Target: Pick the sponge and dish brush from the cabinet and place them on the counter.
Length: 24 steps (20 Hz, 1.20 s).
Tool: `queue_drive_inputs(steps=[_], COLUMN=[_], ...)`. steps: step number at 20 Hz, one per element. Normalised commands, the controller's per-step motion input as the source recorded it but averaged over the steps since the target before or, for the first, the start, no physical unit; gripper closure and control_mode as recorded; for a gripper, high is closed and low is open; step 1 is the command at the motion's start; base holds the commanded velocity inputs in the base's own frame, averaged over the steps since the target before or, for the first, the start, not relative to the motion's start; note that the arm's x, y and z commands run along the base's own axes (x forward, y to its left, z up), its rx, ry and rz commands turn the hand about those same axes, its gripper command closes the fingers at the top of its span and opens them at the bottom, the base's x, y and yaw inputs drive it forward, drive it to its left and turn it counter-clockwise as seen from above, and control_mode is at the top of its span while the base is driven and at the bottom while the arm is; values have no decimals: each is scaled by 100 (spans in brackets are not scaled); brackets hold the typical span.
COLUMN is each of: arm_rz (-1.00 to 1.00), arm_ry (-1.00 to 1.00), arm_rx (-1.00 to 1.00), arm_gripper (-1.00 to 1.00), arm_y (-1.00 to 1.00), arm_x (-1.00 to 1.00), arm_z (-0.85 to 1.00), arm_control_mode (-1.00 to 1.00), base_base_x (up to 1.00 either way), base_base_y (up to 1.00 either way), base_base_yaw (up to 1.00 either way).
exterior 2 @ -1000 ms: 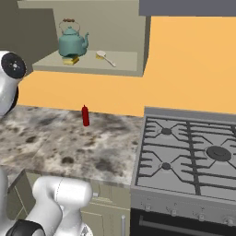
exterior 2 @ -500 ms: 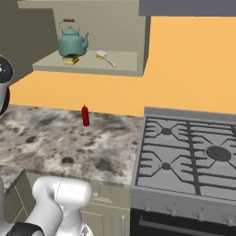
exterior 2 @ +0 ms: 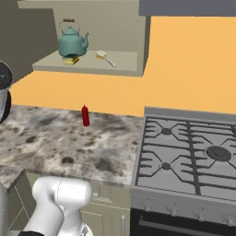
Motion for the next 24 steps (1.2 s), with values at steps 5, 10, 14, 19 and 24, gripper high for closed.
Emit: queue_drive_inputs(steps=[5, 10, 14, 19, 24], arm_rz=[0, -3, -2, 0, 0], arm_ry=[0, 0, 2, 5, 5], arm_rx=[1, 0, -2, -11, -20], arm_gripper=[-100, -100, -100, -100, -100], arm_y=[-62, -22, -24, -40, -35], arm_x=[-22, -29, -17, -4, 0], arm_z=[-3, -22, -4, 2, 13], arm_control_mode=[-100, -100, -100, -100, -100], base_base_x=[0, 0, 0, 0, 0], base_base_y=[0, 0, 0, 0, 0], base_base_yaw=[0, 0, 0, 0, 0])
